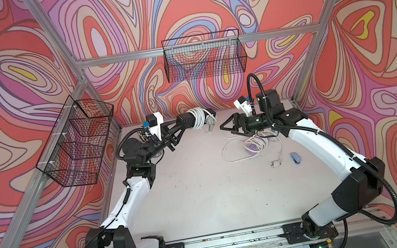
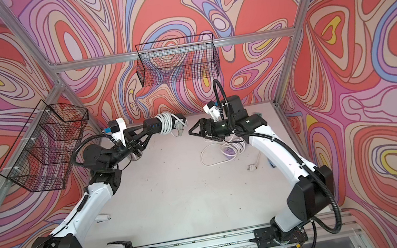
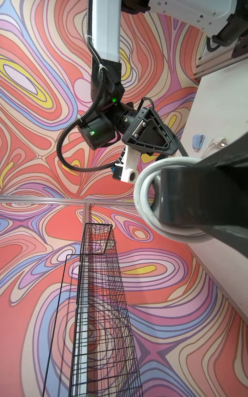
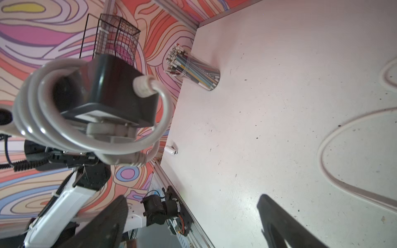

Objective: Unwrap the cord wrapped around the power strip
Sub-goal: Pick up the power strip from the center of the board, then adjust the power strip.

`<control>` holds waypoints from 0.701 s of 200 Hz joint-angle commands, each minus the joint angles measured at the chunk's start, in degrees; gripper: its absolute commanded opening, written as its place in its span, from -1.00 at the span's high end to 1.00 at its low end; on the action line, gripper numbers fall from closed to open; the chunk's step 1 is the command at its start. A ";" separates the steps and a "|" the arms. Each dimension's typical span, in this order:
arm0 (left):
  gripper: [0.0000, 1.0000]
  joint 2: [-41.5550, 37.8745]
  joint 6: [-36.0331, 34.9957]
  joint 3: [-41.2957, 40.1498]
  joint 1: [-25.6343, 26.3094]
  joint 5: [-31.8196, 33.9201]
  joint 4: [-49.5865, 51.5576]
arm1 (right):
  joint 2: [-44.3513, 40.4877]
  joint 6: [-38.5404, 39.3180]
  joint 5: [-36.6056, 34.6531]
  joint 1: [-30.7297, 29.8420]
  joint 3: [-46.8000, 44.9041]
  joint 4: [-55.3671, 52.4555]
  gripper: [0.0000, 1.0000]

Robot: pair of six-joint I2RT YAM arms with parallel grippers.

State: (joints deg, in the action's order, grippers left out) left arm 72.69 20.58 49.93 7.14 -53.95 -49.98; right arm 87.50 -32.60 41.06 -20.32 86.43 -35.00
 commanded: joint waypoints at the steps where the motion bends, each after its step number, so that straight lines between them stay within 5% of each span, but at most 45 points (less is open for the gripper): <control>1: 1.00 -2.30 2.07 -0.50 0.19 2.83 -9.01 | -1.85 2.30 -6.20 0.19 3.03 0.43 -0.97; 33: 1.00 -3.05 0.25 -2.25 2.62 3.81 -8.44 | -3.70 -3.38 -0.36 0.89 -2.63 8.88 -0.97; 61: 1.00 -3.05 1.24 -1.67 2.54 4.14 -10.22 | -5.40 -22.77 7.87 1.90 -11.84 34.33 -0.97; 115: 1.00 -3.19 3.08 -2.91 2.61 4.53 -14.81 | -1.06 -57.07 5.96 2.21 -20.50 72.13 -0.97; 140: 1.00 -2.84 4.84 -2.91 2.52 3.91 -16.65 | 0.99 -59.02 6.73 2.21 -18.52 73.20 -0.97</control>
State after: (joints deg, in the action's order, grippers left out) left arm 71.61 23.03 46.89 9.76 -50.76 -57.84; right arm 86.94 -80.77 46.96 -18.28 66.89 26.24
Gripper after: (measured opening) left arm 0.337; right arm 0.983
